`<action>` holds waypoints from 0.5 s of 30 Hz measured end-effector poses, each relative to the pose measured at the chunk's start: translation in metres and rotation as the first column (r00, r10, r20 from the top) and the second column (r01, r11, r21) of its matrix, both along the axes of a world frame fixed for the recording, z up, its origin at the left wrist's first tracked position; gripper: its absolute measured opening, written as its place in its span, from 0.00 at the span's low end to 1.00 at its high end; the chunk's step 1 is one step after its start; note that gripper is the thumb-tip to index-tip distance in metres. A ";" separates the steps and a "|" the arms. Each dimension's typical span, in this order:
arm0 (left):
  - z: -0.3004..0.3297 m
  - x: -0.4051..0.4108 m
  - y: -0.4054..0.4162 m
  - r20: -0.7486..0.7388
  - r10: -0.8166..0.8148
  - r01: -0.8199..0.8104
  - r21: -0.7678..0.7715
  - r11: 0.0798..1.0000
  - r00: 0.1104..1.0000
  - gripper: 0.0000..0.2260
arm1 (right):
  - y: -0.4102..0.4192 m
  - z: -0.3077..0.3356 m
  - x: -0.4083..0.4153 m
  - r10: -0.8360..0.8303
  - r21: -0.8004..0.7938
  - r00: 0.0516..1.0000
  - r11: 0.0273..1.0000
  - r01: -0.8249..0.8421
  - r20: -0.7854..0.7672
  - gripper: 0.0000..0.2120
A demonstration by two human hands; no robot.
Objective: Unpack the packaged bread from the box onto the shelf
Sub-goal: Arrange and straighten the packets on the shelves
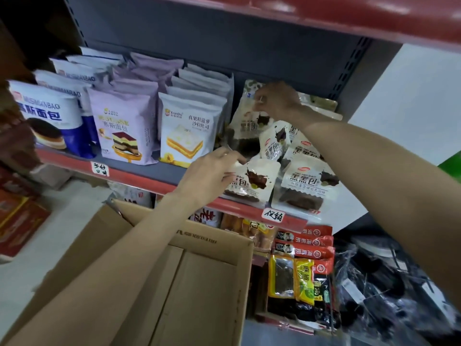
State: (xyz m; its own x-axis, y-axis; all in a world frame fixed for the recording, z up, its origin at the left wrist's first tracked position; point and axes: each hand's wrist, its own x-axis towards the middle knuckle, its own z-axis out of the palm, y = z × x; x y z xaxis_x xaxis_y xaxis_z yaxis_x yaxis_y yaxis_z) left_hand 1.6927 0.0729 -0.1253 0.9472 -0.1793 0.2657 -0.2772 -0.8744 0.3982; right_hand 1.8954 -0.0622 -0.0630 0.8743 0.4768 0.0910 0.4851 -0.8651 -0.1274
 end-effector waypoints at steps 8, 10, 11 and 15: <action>-0.002 0.003 0.005 -0.025 0.023 -0.023 0.012 1.000 0.999 0.22 | -0.004 -0.004 -0.009 0.005 0.061 0.999 0.998 -0.008 0.041 0.14; -0.002 0.003 0.006 -0.019 0.023 -0.023 0.013 1.000 1.000 0.22 | -0.015 0.003 -0.015 0.059 0.158 0.998 0.985 -0.064 0.035 0.14; -0.002 0.003 0.006 -0.016 0.022 -0.022 0.013 1.000 1.000 0.22 | -0.022 0.008 -0.020 0.102 0.228 0.995 0.968 -0.103 0.018 0.13; -0.002 0.003 0.007 -0.010 -0.040 0.039 -0.036 0.999 0.999 0.15 | -0.055 0.022 -0.035 0.263 -0.001 0.945 0.963 -0.268 -0.195 0.20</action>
State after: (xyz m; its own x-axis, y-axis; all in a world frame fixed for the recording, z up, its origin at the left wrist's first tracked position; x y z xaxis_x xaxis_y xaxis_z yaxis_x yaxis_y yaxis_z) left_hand 1.6960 0.0799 -0.1271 0.9424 -0.2073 0.2626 -0.3070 -0.8480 0.4321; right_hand 1.8604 -0.1171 -0.0413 0.7155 0.6938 -0.0819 0.6662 -0.7130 -0.2187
